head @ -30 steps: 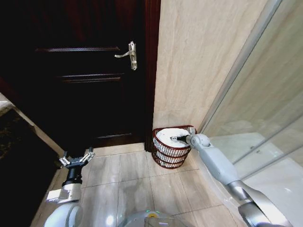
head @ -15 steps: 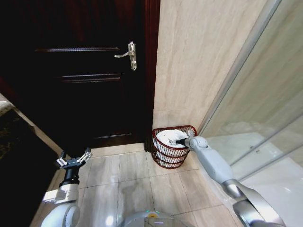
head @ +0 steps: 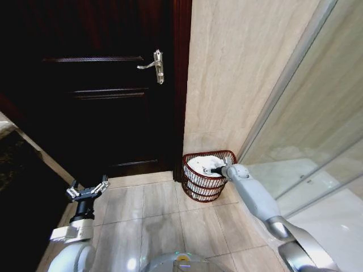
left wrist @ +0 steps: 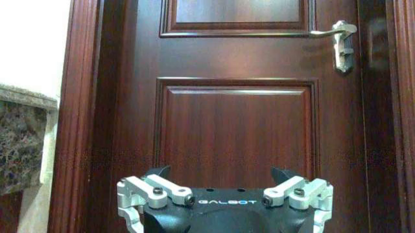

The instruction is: Discard the used towel into the hamper.

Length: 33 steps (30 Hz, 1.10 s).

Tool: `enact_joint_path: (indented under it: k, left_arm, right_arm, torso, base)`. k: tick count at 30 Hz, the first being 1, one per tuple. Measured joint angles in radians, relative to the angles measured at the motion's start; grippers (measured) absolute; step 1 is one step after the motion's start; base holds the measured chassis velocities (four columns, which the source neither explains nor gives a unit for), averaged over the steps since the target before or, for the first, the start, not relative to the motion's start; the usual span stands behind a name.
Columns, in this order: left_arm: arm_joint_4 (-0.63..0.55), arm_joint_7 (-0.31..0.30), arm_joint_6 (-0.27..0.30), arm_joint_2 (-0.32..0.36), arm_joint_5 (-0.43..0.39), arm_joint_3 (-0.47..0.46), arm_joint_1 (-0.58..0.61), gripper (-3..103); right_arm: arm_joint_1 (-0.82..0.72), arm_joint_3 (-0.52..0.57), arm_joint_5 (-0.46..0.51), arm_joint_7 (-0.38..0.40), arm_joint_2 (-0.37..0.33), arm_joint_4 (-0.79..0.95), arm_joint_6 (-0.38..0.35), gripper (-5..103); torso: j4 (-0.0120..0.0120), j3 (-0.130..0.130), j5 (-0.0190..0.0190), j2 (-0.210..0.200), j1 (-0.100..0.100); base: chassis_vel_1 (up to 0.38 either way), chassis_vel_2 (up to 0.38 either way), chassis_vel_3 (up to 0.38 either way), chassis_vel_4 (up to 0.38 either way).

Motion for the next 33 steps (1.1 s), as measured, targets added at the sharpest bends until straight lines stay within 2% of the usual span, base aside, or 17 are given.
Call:
enact_joint_path:
  k: [2,5,7,8,10,12,13,15,16,19,21,23,24,26,28,30,33]
  left_arm:
    - [-0.004,-0.001,0.001,0.001,0.000,0.005,-0.001,100]
    - [-0.007,-0.010,0.006,0.003,-0.002,0.022,-0.005,100]
    - [-0.007,-0.011,0.007,0.003,-0.004,0.025,-0.005,100]
    - [-0.007,-0.012,0.011,0.003,-0.006,0.035,-0.008,100]
    - [-0.007,-0.013,0.012,0.003,-0.006,0.039,-0.009,100]
    - [-0.006,-0.016,0.017,0.003,-0.006,0.051,-0.012,100]
    - [-0.006,-0.016,0.017,0.003,-0.006,0.051,-0.012,100]
    - [-0.008,-0.017,0.026,0.001,-0.006,0.061,-0.013,100]
    - [-0.008,-0.020,0.032,-0.001,-0.001,0.072,-0.015,100]
    - [-0.008,-0.022,0.036,-0.003,0.001,0.079,-0.017,100]
    - [-0.007,-0.023,0.042,-0.003,0.001,0.084,-0.018,100]
    - [0.003,-0.023,0.045,0.004,0.000,0.089,-0.018,100]
    - [0.007,-0.022,0.045,0.007,0.000,0.091,-0.018,100]
    - [0.010,-0.020,0.045,0.010,0.000,0.094,-0.018,100]
    - [0.017,-0.012,0.046,0.030,-0.010,0.105,-0.018,100]
    - [0.019,-0.009,0.051,0.044,-0.017,0.108,-0.022,100]
    - [0.020,-0.006,0.090,0.094,-0.053,0.110,-0.044,100]
  right_arm:
    - [-0.029,0.019,0.032,0.040,-0.022,0.070,0.010,100]
    - [-0.154,0.069,0.092,0.151,-0.085,0.268,0.132,100]
    - [-0.177,0.081,0.096,0.160,-0.095,0.300,0.146,100]
    - [-0.234,0.115,0.108,0.188,-0.117,0.385,0.192,100]
    - [-0.258,0.130,0.111,0.207,-0.124,0.419,0.221,100]
    - [-0.318,0.163,0.093,0.279,-0.133,0.504,0.304,100]
    - [-0.318,0.163,0.093,0.279,-0.133,0.504,0.304,100]
    - [-0.371,0.204,0.051,0.319,-0.130,0.579,0.361,100]
    - [-0.428,0.245,-0.012,0.331,-0.114,0.650,0.397,100]
    - [-0.483,0.276,-0.080,0.334,-0.092,0.707,0.426,100]
    - [-0.554,0.304,-0.180,0.340,-0.056,0.760,0.457,100]
    - [-0.656,0.338,-0.361,0.363,0.007,0.801,0.509,100]
    - [-0.684,0.351,-0.420,0.369,0.030,0.811,0.520,100]
    - [-0.705,0.360,-0.458,0.373,0.049,0.819,0.526,100]
    - [-0.778,0.377,-0.540,0.403,0.120,0.869,0.530,100]
    - [-0.801,0.380,-0.558,0.419,0.145,0.889,0.529,100]
    - [-0.878,0.397,-0.639,0.438,0.230,0.954,0.538,100]
  torso:
    - [0.0000,0.000,0.0000,0.000,0.000]
    - [-0.0004,0.000,0.0002,0.000,0.000]
    - [-0.0003,0.000,0.0002,0.000,0.000]
    - [-0.0005,0.000,-0.0002,0.000,0.000]
    - [-0.0005,0.000,-0.0003,0.000,0.000]
    - [-0.0003,0.000,0.0001,0.000,0.000]
    - [-0.0003,0.000,0.0001,0.000,0.000]
    - [-0.0002,0.000,-0.0004,0.000,0.000]
    - [0.0000,0.000,-0.0003,0.000,0.000]
    - [0.0000,0.000,-0.0004,0.000,0.000]
    - [-0.0001,0.000,-0.0006,0.000,0.000]
    - [-0.0002,0.000,-0.0002,0.000,0.000]
    - [-0.0003,0.000,-0.0004,0.000,0.000]
    - [-0.0002,0.000,-0.0006,0.000,0.000]
    - [-0.0003,0.000,-0.0005,0.000,0.000]
    - [0.0000,0.000,-0.0006,0.000,0.000]
    - [-0.0002,0.000,-0.0007,0.000,0.000]
  base:
    - [0.000,0.000,0.000,0.000]
    - [0.000,0.000,0.000,0.000]
    - [0.000,0.000,0.000,0.000]
    - [0.000,0.000,0.000,0.000]
    - [0.000,0.000,0.000,0.000]
    - [0.000,0.000,0.000,0.000]
    - [0.000,0.000,0.000,0.000]
    - [0.000,0.000,0.000,0.000]
    - [0.000,0.000,0.000,0.000]
    - [0.000,0.000,0.000,0.000]
    - [0.000,0.000,0.000,0.000]
    - [0.000,0.000,0.000,0.000]
    - [0.000,0.000,0.000,0.000]
    - [0.000,0.000,0.000,0.000]
    - [0.000,0.000,0.000,0.000]
    - [0.000,0.000,0.000,0.000]
    - [0.000,0.000,0.000,0.000]
